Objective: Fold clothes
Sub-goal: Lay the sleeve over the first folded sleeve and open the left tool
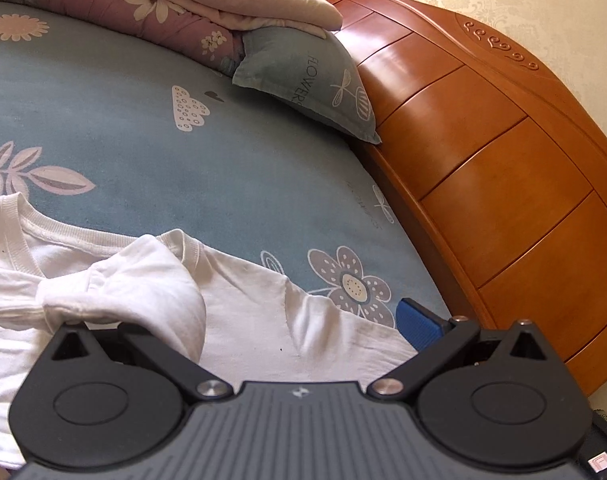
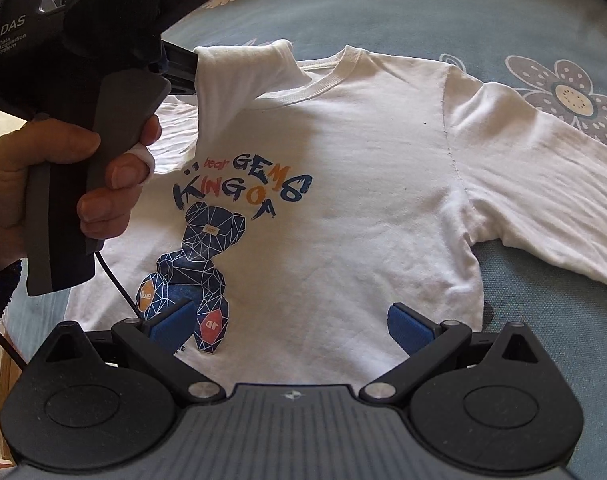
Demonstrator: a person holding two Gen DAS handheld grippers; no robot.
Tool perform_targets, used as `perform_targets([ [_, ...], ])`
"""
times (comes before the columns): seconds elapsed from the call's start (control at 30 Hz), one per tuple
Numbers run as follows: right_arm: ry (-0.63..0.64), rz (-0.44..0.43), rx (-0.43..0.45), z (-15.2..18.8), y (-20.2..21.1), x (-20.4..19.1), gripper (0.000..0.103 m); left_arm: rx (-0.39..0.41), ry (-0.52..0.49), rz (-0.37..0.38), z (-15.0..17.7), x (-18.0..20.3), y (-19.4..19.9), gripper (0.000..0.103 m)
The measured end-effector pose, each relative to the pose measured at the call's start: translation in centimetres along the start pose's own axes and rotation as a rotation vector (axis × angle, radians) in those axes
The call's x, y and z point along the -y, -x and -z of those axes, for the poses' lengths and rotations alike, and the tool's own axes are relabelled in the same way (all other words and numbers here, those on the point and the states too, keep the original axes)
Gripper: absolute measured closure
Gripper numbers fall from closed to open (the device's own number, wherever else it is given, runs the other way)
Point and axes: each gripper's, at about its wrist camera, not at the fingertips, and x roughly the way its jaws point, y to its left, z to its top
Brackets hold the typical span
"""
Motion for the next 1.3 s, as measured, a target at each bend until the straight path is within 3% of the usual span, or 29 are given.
perform_targets([
  [0.27,-0.018,0.004,0.001,0.6,0.3,0.4,0.000,-0.054,-0.069,-0.009,1.2,0.9,-1.4,0.001],
  [0.53,-0.031,0.016,0.015,0.7,0.7,1.1,0.000,-0.206,-0.147,-0.038,3.3,0.9,-3.6,0.001],
  [0.6,-0.037,0.019,0.022,0.7,0.8,1.3,0.000,-0.214,-0.104,-0.025,3.7,0.3,-3.4,0.001],
  [0.77,-0.051,0.022,0.026,1.1,1.1,1.7,0.000,-0.142,0.159,0.037,3.6,-2.9,-1.4,0.001],
  [0.9,-0.063,0.022,0.032,1.3,1.3,1.9,0.000,-0.039,0.363,0.012,3.5,-5.3,0.4,0.001],
  [0.97,-0.067,0.020,0.034,1.4,1.3,2.0,0.000,0.014,0.387,-0.014,3.3,-5.8,0.9,0.001],
  [1.03,-0.069,0.017,0.035,1.4,1.3,2.0,0.000,0.039,0.337,-0.044,2.7,-5.2,1.2,0.001],
  [1.17,-0.068,0.014,0.032,1.6,1.1,2.0,0.000,0.051,0.086,-0.007,1.1,-1.3,0.2,0.001],
  [1.3,-0.072,0.018,0.023,2.0,1.0,2.1,0.000,-0.083,-0.130,0.096,1.4,2.7,-2.7,0.001],
])
